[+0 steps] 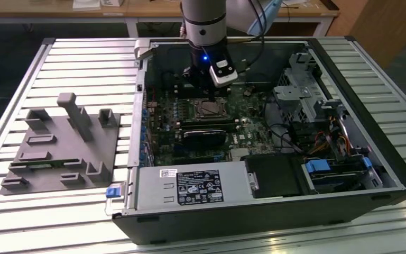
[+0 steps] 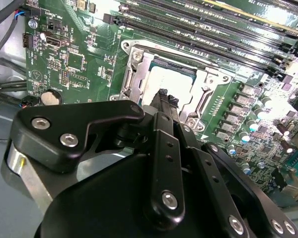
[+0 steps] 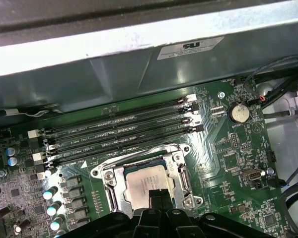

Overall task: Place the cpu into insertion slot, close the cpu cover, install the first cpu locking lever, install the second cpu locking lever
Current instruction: 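Install the second cpu locking lever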

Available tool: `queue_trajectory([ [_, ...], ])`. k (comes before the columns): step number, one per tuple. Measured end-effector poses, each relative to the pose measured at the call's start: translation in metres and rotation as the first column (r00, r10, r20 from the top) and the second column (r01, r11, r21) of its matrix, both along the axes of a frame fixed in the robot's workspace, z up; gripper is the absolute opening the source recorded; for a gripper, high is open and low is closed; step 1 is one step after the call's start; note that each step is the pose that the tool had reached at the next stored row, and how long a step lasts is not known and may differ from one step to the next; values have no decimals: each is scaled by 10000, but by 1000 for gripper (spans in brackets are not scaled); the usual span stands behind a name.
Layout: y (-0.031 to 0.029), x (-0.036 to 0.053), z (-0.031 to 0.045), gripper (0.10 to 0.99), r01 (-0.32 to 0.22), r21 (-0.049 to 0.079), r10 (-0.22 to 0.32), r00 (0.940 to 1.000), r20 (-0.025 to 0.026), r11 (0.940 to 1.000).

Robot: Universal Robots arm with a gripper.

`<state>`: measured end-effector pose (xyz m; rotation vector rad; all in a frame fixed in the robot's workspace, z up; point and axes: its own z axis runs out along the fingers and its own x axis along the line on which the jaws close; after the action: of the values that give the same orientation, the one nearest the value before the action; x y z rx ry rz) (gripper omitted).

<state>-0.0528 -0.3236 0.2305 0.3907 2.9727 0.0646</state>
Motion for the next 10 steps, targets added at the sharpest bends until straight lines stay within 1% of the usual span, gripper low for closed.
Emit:
queue_trajectory([
  [4, -34, 0, 0, 106, 0, 0, 0, 10000, 0, 10000],
  [10, -140, 0, -1, 106, 0, 1, 0, 10000, 1, 10000],
])
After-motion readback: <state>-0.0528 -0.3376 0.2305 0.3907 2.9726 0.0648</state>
